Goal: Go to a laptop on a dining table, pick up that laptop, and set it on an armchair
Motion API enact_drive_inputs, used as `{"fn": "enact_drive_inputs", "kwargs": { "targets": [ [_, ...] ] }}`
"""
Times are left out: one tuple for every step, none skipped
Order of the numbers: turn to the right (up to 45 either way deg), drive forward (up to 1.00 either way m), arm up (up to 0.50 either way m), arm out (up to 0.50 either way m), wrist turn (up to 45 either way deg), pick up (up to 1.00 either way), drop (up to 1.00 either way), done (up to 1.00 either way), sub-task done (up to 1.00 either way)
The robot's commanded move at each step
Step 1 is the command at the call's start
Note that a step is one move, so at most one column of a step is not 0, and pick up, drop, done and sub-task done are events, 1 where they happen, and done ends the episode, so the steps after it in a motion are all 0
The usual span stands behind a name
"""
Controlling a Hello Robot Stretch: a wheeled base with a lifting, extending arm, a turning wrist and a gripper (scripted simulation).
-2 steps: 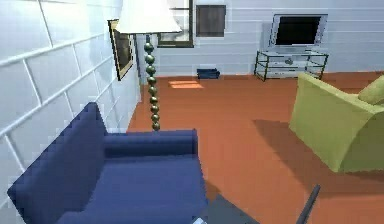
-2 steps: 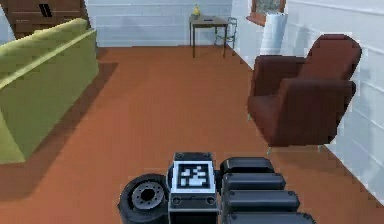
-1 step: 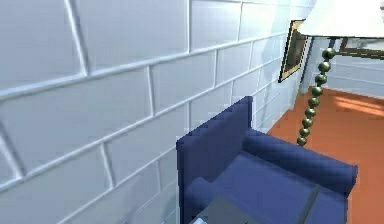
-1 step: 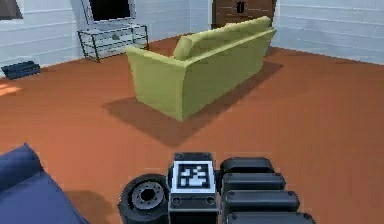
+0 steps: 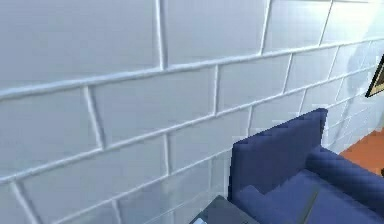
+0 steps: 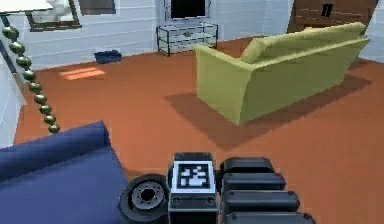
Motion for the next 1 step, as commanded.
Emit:
{"fn": "enact_drive_inputs", "kwargs": {
  "targets": [
    [45.0,0.00,0.00,0.00,0.0,0.00,0.00,0.00,0.00]
  ]
}}
